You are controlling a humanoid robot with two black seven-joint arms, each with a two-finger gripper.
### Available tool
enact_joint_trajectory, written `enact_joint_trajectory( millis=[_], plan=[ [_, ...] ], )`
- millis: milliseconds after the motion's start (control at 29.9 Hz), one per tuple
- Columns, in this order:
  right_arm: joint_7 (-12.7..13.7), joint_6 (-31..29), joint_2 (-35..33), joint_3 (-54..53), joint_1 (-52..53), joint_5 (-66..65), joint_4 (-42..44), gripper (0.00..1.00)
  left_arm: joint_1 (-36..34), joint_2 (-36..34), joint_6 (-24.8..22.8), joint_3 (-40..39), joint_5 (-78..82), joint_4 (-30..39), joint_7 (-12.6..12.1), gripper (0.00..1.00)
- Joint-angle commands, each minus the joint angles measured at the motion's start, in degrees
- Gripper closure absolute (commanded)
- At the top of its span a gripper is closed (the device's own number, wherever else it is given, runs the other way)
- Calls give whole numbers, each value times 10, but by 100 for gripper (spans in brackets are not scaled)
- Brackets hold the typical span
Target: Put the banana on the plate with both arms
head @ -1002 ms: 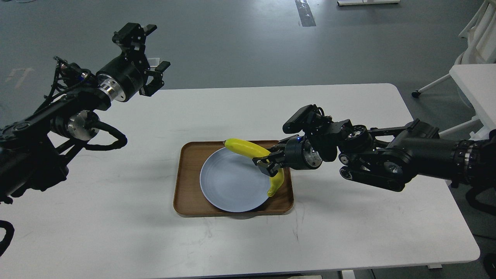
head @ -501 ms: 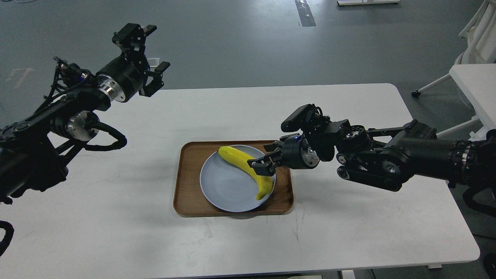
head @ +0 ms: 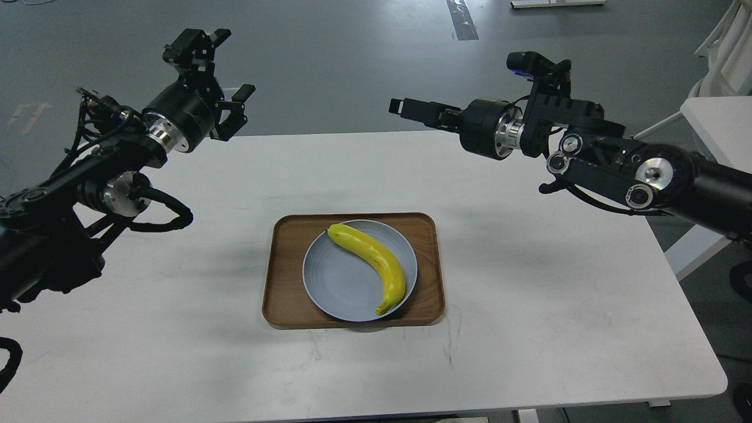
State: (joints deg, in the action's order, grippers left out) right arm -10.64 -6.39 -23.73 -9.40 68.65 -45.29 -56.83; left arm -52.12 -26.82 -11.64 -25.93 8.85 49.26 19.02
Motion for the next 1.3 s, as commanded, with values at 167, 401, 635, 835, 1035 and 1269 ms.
enact_joint_trajectory(
  millis=[167, 401, 635, 835, 1035, 1269],
  plan=[
    [48, 6, 10, -120, -47, 302, 46, 0, 6, 10, -5, -6, -13, 0, -35, 2],
    [79, 9, 26, -159, -79, 320, 47, 0, 21, 6, -20, -7, -74, 2, -83, 2],
    [98, 9, 32, -168, -82, 344, 42, 0, 43, 3, -21, -12, -75, 25, -84, 2],
    [107, 9, 35, -171, -83, 349, 42, 0, 52, 5, -22, -16, -75, 21, -79, 2],
    [120, 9, 35, -171, -84, 351, 37, 0, 52, -1, -29, -19, -76, 20, -80, 2],
    [144, 9, 34, -191, -89, 397, 25, 0, 52, -2, -29, -27, -75, 19, -79, 2]
  ],
)
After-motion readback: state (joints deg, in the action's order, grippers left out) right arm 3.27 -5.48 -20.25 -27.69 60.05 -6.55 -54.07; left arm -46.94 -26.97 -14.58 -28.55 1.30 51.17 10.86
